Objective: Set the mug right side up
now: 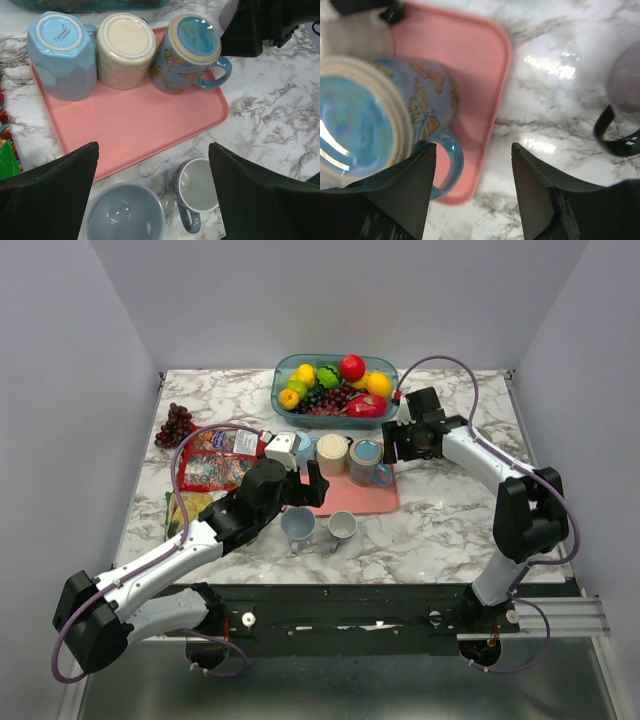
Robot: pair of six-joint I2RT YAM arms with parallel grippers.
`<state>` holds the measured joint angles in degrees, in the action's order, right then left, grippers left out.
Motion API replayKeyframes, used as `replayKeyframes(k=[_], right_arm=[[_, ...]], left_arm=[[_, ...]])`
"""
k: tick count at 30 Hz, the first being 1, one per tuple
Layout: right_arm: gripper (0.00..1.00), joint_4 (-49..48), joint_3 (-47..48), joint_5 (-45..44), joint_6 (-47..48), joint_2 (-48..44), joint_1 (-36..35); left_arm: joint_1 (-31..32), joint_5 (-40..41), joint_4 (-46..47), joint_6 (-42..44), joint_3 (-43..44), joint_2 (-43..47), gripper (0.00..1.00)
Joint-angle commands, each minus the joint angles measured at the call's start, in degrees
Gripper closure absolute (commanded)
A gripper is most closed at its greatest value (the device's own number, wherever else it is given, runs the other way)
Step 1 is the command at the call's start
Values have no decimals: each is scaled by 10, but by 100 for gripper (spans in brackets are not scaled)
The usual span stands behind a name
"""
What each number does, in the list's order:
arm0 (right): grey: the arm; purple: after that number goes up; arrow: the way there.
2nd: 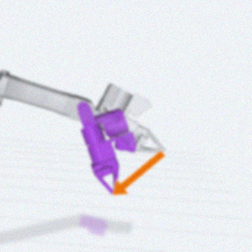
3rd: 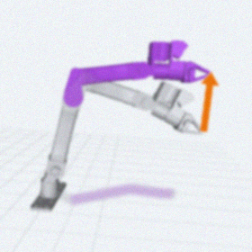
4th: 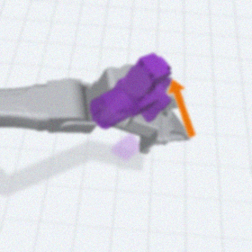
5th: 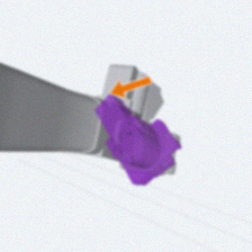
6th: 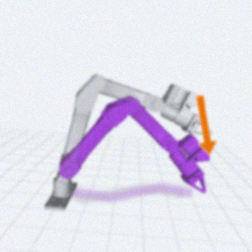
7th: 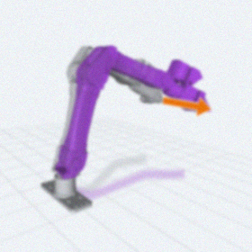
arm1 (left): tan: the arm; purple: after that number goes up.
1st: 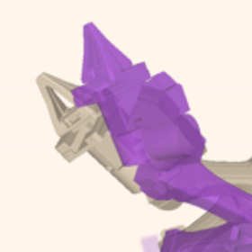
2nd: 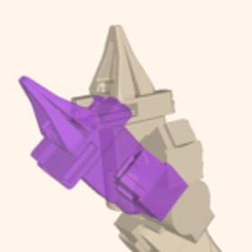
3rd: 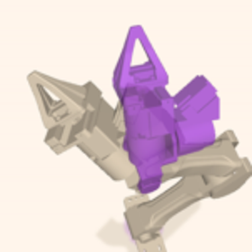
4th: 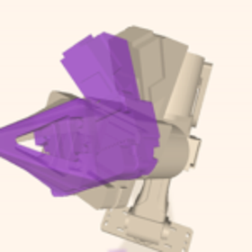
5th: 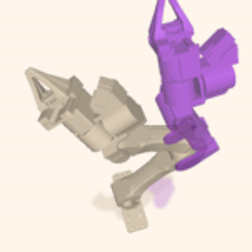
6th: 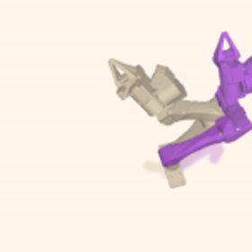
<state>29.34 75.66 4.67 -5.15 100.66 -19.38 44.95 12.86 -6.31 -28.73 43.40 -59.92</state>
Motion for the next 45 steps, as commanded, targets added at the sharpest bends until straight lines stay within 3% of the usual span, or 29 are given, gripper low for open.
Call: replayKeyframes(k=[1,6,12,15,21,23,26,29,45], right_arm=[[33,16,-42,118,45,-64,-2],[30,11,-62,34,25,-128,-2],[14,8,-84,84,46,-186,-17],[11,5,-95,103,68,-179,-40],[11,10,-85,54,67,-111,-83],[14,6,-80,29,65,-94,-91],[29,8,-59,-2,56,-58,-100],[34,7,-49,-21,53,-41,-103],[52,-6,-30,-32,82,-16,-115]], left_arm=[[-2,-43,50,4,-23,31,1],[-2,-46,52,4,-24,38,1],[-3,-44,56,3,-29,45,1],[-2,-43,58,2,-32,48,1],[-3,-42,56,1,-35,51,1],[-3,-40,57,2,-35,53,1],[-3,-39,56,1,-36,53,1],[-3,-37,52,3,-33,55,1],[-3,-26,50,15,-25,51,1]])
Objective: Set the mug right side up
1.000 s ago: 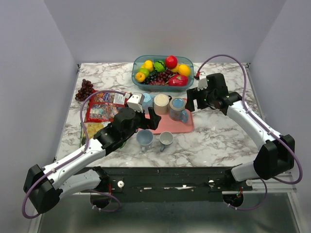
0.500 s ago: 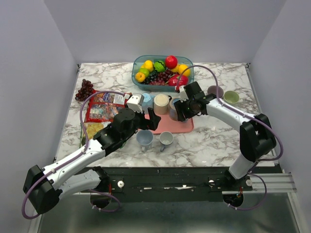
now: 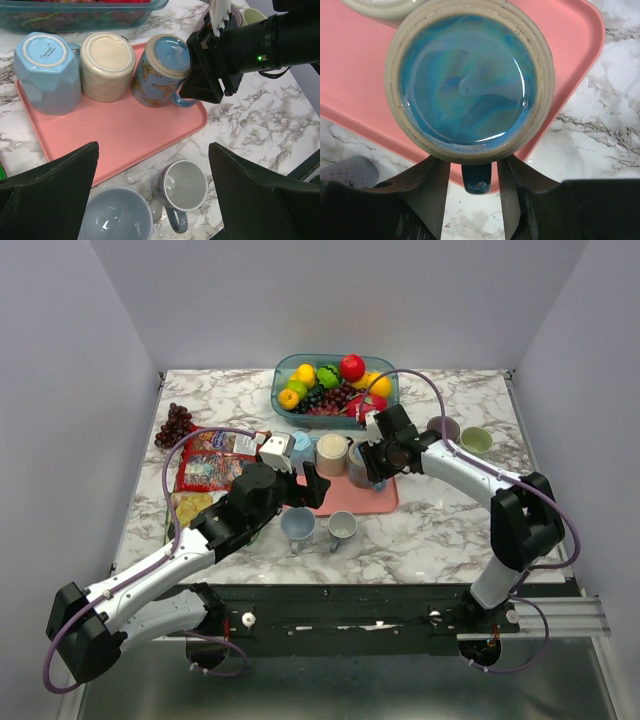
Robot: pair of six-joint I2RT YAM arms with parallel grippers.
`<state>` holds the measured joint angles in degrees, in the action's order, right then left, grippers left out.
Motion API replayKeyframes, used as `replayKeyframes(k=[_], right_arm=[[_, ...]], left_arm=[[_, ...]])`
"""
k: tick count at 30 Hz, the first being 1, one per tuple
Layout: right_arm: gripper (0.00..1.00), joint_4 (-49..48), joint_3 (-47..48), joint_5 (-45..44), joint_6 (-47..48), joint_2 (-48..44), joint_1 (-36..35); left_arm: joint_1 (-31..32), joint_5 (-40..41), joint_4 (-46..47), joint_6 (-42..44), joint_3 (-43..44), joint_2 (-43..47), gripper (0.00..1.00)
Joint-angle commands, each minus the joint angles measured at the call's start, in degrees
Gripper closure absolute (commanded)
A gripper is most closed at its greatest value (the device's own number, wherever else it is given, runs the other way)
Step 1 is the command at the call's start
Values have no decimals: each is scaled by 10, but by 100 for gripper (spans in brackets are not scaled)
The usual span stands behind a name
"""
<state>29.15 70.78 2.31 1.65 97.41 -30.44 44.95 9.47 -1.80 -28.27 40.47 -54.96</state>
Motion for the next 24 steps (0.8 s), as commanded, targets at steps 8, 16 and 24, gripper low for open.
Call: replayKeyframes(k=[8,16,24], right_arm=[[55,7,37,-20,18,32,-4],[99,6,41,-37,17,29,-5],[99,-27,6,-55,-4,-63,-5]], left_arm=[[-3,9,3,11,5,0,1],[-2,10,1,10,7,4,1],[-3,2,1,7,8,6,1]])
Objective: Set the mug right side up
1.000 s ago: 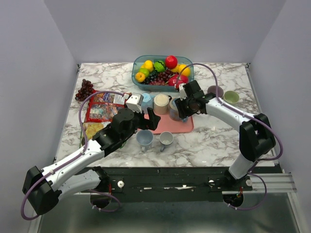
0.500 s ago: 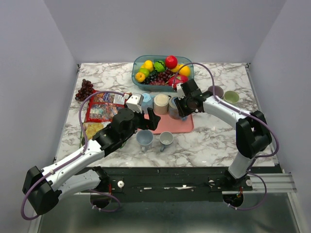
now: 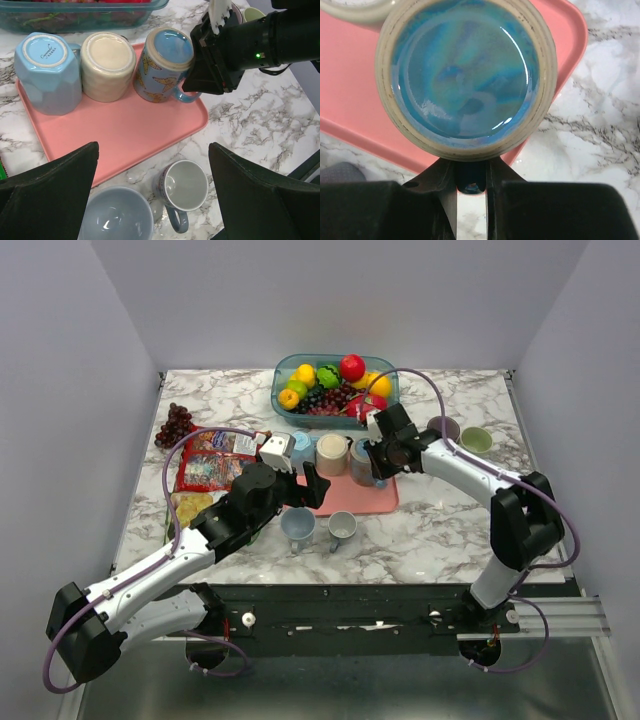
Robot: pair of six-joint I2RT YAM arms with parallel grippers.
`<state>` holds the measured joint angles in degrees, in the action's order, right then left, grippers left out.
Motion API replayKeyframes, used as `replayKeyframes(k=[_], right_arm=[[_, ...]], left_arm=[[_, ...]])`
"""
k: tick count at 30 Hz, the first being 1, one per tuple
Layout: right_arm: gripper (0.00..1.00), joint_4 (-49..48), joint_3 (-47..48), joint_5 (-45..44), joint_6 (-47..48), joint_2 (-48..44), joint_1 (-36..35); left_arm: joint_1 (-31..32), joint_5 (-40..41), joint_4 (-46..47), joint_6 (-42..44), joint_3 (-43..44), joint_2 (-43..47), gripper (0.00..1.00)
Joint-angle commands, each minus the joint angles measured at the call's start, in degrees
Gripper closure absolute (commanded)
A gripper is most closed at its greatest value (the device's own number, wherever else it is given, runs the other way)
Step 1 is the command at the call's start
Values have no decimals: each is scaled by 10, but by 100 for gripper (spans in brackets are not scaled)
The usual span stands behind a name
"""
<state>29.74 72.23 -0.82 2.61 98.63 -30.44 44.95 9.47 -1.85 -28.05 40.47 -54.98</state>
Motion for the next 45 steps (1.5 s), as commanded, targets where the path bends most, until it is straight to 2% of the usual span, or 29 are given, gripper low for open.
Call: replayKeyframes(k=[1,9,15,19,26,30,34,37,43,45], right_arm=[[99,-38,-13,-26,-23,-91,-5],[99,-63,-28,-9,-52,-255,-4],[99,-162,-75,82,-94,-378,-5],[99,-232,-101,164,-158,-454,-5],[99,-348,-118,269,-245,-502,-5],[99,-402,-124,297,-268,-519,-5],[99,-438,-132,327,-287,-528,-4],[99,-450,-137,332,-298,-533,-5],[99,-469,-147,346,-316,-536,-5],[99,-472,-149,349,-317,-536,-6]], left_arm=[[-3,0,4,4,7,6,1],[-2,-44,16,-5,10,7,1],[-2,-135,108,-26,1,10,1],[-2,-197,232,-60,-10,4,1],[7,-275,384,-133,16,-55,1],[18,-275,455,-166,15,-73,1],[23,-264,591,-219,-2,-90,1],[24,-257,632,-239,2,-104,1],[29,-267,656,-264,43,-144,2],[30,-271,671,-275,51,-158,8]])
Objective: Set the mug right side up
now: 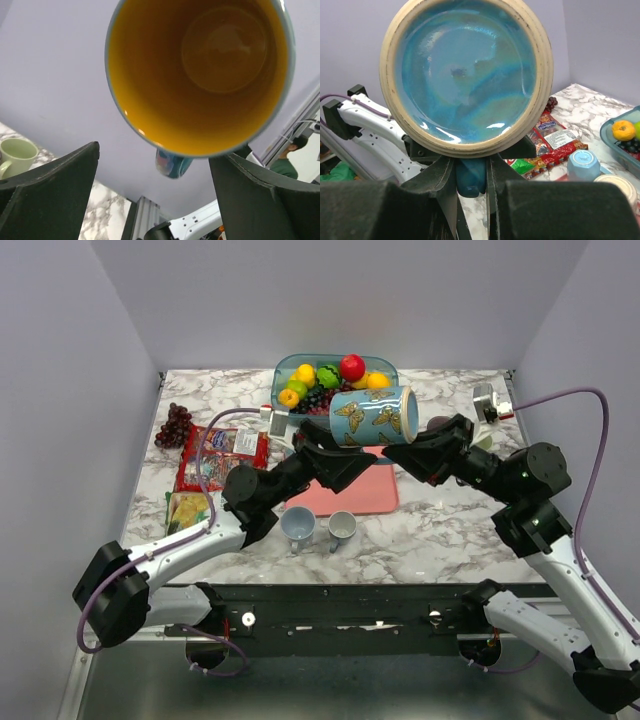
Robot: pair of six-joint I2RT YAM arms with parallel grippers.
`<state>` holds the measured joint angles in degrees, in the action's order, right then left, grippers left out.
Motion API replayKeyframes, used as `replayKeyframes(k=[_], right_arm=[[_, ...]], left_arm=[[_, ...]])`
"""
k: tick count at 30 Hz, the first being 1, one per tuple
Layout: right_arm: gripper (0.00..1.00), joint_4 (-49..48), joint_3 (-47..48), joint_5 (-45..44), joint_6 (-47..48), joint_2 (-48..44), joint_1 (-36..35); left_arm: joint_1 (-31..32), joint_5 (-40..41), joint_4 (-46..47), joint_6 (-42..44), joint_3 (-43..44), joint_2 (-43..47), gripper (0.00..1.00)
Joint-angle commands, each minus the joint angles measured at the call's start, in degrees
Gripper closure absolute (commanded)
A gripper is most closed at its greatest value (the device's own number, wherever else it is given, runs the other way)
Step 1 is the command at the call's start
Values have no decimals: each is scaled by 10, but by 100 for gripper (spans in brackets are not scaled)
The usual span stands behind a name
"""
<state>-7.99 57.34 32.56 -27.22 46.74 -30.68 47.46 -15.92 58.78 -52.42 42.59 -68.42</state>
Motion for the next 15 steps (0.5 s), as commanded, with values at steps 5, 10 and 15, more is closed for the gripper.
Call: replayKeyframes(k=[5,10,15], right_arm=[[99,-100,-5,22,-26,-15,-3],[99,-94,-9,22,-28,-17,-2],[99,-77,-8,18,-29,-16,-3]], left_arm=[[6,-26,96,-57,45,-47,34],[6,-28,100,-61,47,-56,68],[6,-28,101,-62,48,-56,100]])
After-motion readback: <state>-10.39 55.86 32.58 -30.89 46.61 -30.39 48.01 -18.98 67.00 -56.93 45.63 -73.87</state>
